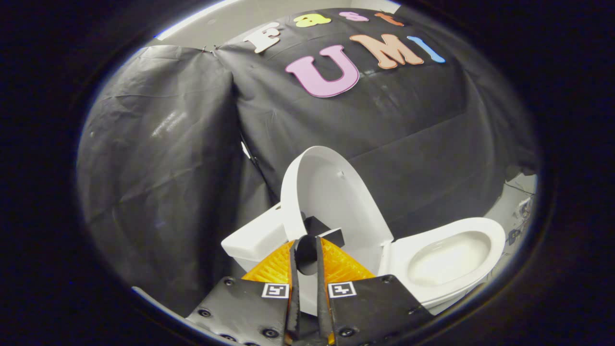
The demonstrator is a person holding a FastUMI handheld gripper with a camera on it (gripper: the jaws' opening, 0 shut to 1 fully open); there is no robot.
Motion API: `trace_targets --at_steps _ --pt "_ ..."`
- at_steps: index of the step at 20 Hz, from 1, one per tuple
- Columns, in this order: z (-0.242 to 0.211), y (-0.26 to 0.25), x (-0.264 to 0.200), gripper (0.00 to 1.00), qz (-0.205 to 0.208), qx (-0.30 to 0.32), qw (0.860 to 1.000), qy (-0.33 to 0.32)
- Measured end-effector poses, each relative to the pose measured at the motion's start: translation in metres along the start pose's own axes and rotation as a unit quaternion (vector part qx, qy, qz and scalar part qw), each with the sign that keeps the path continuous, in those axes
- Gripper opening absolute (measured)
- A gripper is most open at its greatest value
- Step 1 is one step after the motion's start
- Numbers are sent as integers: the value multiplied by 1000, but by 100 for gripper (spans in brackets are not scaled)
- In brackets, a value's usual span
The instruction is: Open the toilet lid.
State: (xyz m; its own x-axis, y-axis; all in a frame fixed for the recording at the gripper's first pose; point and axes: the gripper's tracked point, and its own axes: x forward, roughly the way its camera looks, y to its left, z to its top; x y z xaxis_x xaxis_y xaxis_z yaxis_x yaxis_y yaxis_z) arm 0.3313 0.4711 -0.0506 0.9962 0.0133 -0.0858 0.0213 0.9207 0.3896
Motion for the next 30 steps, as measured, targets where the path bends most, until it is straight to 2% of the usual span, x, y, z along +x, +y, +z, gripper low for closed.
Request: trace_targets --at_steps 6,11,14,16,19,22,26,30 --pt "-10 14 10 15 13 -32 999 17" --pt "-7 12 10 15 5 -77 997 23" --pt "-11 15 12 22 13 -98 995 31" --pt "-13 18 12 25 22 -82 996 32" --pt "-1 15 8 33 23 -65 997 17" --pt "15 13 6 57 21 -79 997 -1" --pt "41 15 -6 88 42 -118 992 -19" --pt "89 2 -23 88 34 -140 988 -63"
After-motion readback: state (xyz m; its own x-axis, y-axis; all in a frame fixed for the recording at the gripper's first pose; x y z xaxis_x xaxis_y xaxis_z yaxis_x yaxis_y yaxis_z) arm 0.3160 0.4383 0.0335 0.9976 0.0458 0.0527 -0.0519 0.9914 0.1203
